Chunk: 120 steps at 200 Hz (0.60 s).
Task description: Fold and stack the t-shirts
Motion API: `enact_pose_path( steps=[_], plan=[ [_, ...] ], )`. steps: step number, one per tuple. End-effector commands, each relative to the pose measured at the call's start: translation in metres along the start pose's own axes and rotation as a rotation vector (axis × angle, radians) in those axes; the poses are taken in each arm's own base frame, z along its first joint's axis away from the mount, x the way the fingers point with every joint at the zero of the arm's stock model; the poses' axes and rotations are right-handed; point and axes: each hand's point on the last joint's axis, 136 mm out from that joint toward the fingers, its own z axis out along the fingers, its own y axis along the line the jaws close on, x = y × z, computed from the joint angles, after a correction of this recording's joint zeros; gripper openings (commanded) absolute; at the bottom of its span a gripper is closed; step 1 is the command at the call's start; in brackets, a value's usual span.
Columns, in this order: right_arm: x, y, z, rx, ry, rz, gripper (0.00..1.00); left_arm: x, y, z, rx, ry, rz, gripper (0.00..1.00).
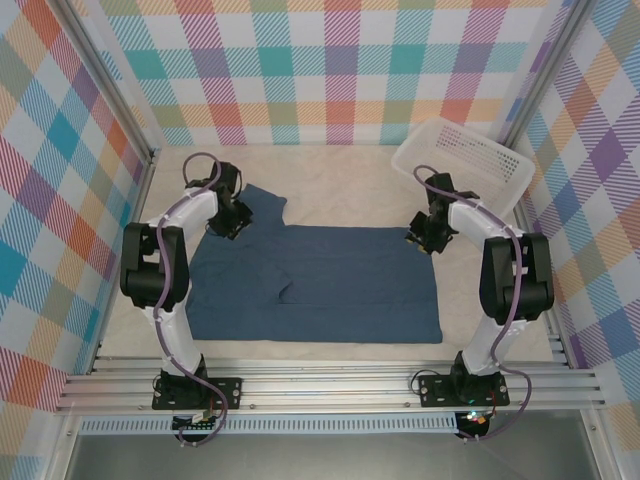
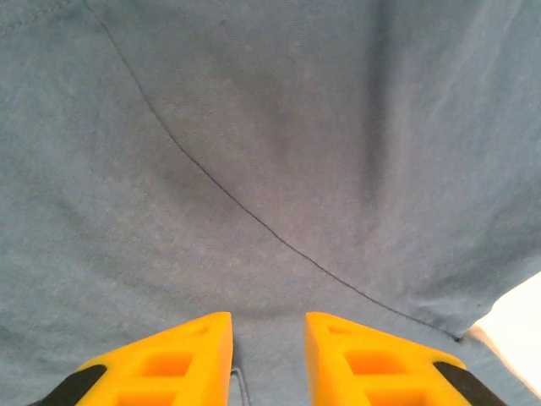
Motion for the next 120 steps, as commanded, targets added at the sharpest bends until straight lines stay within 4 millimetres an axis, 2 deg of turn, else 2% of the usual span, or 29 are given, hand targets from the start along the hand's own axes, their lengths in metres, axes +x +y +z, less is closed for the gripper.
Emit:
enact_pose_path(
  steps=[1,42,75,94,120],
  plan=[
    [0.019,-0.006,0.014,0.028,0.077,0.048,0.32,0.021,0.033,0.014,-0.075,0.064,-0.065,0.28],
    [0.046,-0.017,0.031,0.091,0.174,0.055,0.32,0.022,0.081,0.028,-0.197,0.073,-0.139,0.28],
    [0.073,-0.021,0.035,0.136,0.248,0.060,0.32,0.020,0.112,0.027,-0.292,0.076,-0.147,0.28],
    [0.089,-0.017,0.036,0.135,0.275,0.051,0.33,0.018,0.123,0.022,-0.304,0.064,-0.148,0.28],
    [0.100,-0.010,0.033,0.133,0.286,0.033,0.33,0.012,0.117,0.021,-0.275,0.061,-0.121,0.28]
  ],
)
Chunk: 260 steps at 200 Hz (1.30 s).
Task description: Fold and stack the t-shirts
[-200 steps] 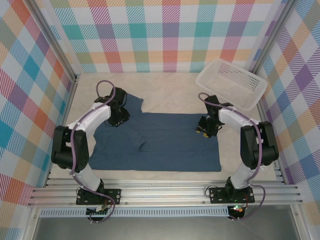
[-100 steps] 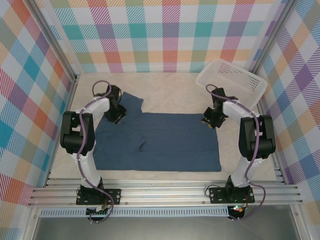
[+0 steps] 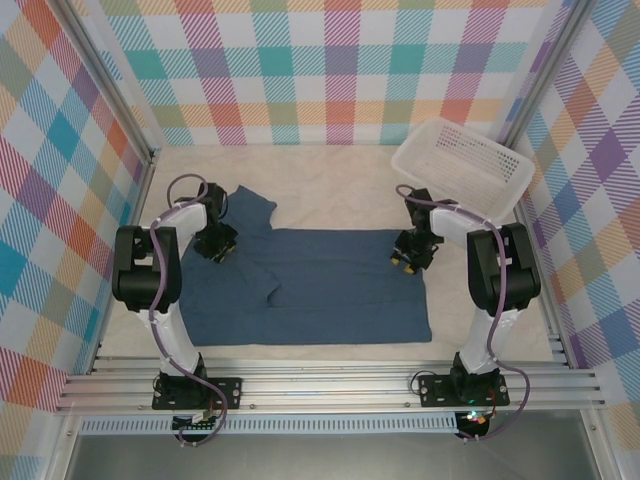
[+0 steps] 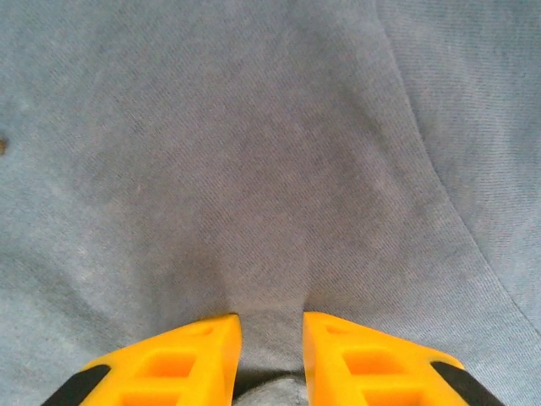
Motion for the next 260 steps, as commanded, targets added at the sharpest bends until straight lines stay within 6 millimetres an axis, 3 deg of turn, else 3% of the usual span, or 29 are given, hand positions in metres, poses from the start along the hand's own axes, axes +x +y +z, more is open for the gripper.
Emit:
enact_pose_path(
  steps=[1,27,53,71,104,117,142,197,260],
  plan=[
    [0.029,-0.010,0.006,0.050,0.082,0.028,0.33,0.003,0.030,0.008,-0.106,0.023,0.024,0.28],
    [0.022,-0.001,-0.010,0.025,0.026,0.012,0.35,-0.008,0.023,-0.011,-0.086,-0.020,0.037,0.29],
    [-0.016,0.012,-0.047,0.013,-0.162,-0.064,0.39,-0.025,-0.012,-0.050,0.044,-0.104,0.066,0.35],
    [-0.049,0.013,-0.062,0.001,-0.265,-0.049,0.38,-0.034,-0.046,-0.072,0.155,-0.145,0.097,0.39],
    [-0.101,0.030,-0.067,-0.060,-0.394,-0.040,0.34,-0.040,-0.087,-0.075,0.259,-0.129,0.119,0.41],
    [-0.112,0.041,-0.064,-0.066,-0.405,-0.048,0.33,-0.045,-0.097,-0.074,0.281,-0.132,0.120,0.41],
    [-0.129,0.042,-0.050,-0.041,-0.427,-0.006,0.33,-0.055,-0.115,-0.081,0.333,-0.155,0.127,0.41],
    [-0.136,0.036,-0.026,-0.025,-0.429,0.059,0.34,-0.065,-0.137,-0.090,0.387,-0.165,0.140,0.40],
    [-0.131,0.030,-0.006,0.001,-0.369,0.075,0.27,-0.069,-0.134,-0.091,0.361,-0.176,0.161,0.40]
  ],
)
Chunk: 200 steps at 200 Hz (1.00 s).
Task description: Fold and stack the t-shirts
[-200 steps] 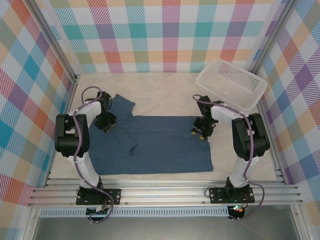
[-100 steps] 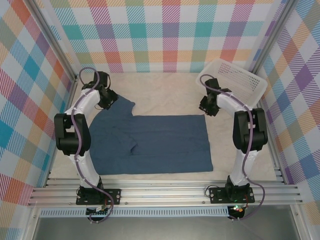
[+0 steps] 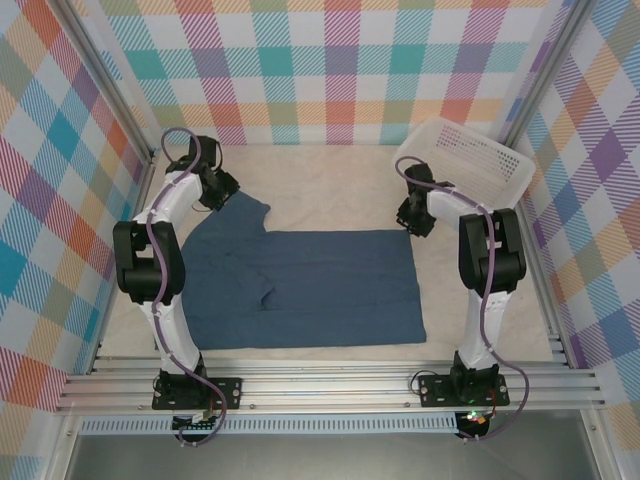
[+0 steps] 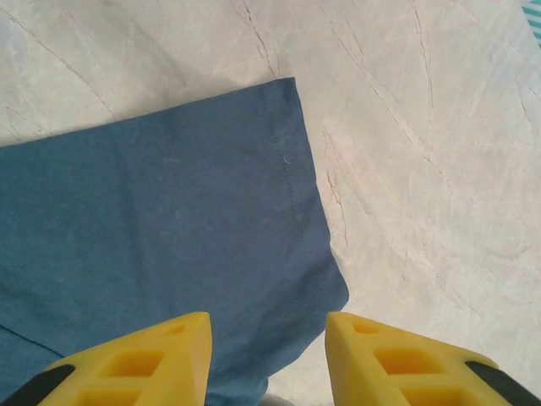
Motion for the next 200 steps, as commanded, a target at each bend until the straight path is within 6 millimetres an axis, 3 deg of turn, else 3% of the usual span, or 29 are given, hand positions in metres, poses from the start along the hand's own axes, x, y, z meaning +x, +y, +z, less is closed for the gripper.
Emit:
enact_pose_path(
  steps=[1,54,89,150,200],
  plan=[
    [0.007,-0.002,0.010,0.015,0.021,0.015,0.26,-0.005,-0.007,-0.005,0.008,-0.003,0.034,0.40],
    [0.010,-0.005,0.012,0.020,0.029,0.021,0.10,-0.016,-0.009,0.005,-0.013,-0.004,0.036,0.41],
    [0.003,0.002,0.003,-0.004,0.006,0.015,0.00,-0.028,-0.008,0.024,-0.058,-0.006,0.047,0.45],
    [-0.004,0.013,-0.017,-0.045,-0.015,-0.001,0.00,-0.061,-0.001,0.062,-0.176,-0.057,0.095,0.54],
    [0.008,0.011,-0.011,-0.031,0.051,-0.002,0.03,-0.067,-0.012,0.088,-0.147,-0.062,0.130,0.56]
  ],
)
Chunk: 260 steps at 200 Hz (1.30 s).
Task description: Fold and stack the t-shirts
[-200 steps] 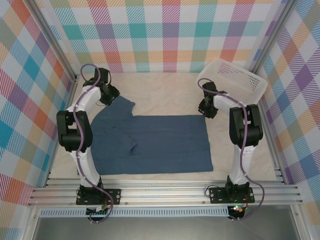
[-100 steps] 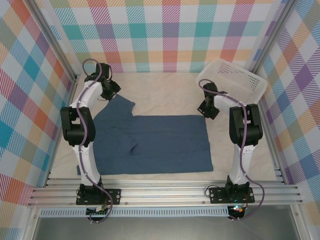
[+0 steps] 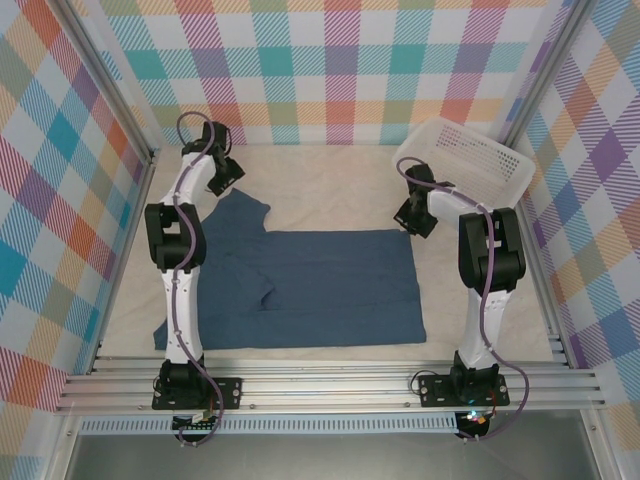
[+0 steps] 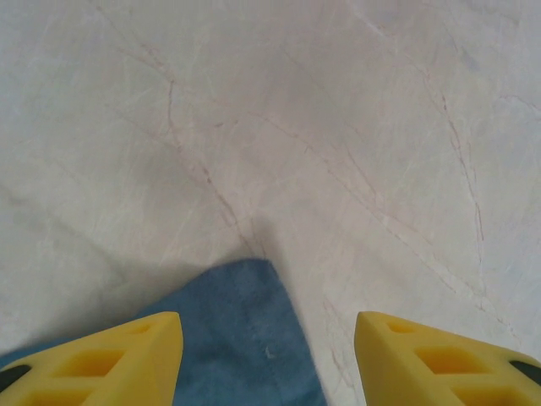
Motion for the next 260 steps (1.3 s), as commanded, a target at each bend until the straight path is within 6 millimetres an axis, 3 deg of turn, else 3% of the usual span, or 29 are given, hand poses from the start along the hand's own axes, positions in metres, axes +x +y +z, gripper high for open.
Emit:
enact_pose_path(
  steps=[1,20,37,96,141,182,222,260],
  plan=[
    [0.005,0.011,-0.012,-0.029,0.033,-0.016,0.04,-0.006,0.003,0.007,-0.021,-0.016,0.044,0.56],
    [0.010,0.012,-0.012,-0.026,0.051,-0.025,0.17,-0.003,0.000,0.019,-0.031,-0.025,0.102,0.54],
    [0.013,0.012,-0.015,-0.024,0.056,-0.028,0.23,0.002,0.006,0.029,-0.076,-0.006,0.129,0.53],
    [0.023,-0.002,-0.030,-0.018,0.052,-0.040,0.27,0.029,0.003,0.050,-0.112,0.054,0.205,0.45],
    [0.030,-0.014,-0.037,0.001,0.052,-0.051,0.32,0.036,0.001,0.055,-0.119,0.062,0.206,0.19],
    [0.025,-0.013,-0.035,0.018,0.043,-0.062,0.40,0.027,0.001,0.038,-0.137,0.033,0.198,0.00],
    [0.015,-0.005,-0.023,0.030,0.037,-0.061,0.46,0.018,-0.014,0.005,-0.113,-0.017,0.195,0.00],
    [0.010,0.006,-0.009,0.035,0.065,-0.084,0.41,0.015,-0.024,-0.018,-0.083,-0.033,0.192,0.00]
  ],
)
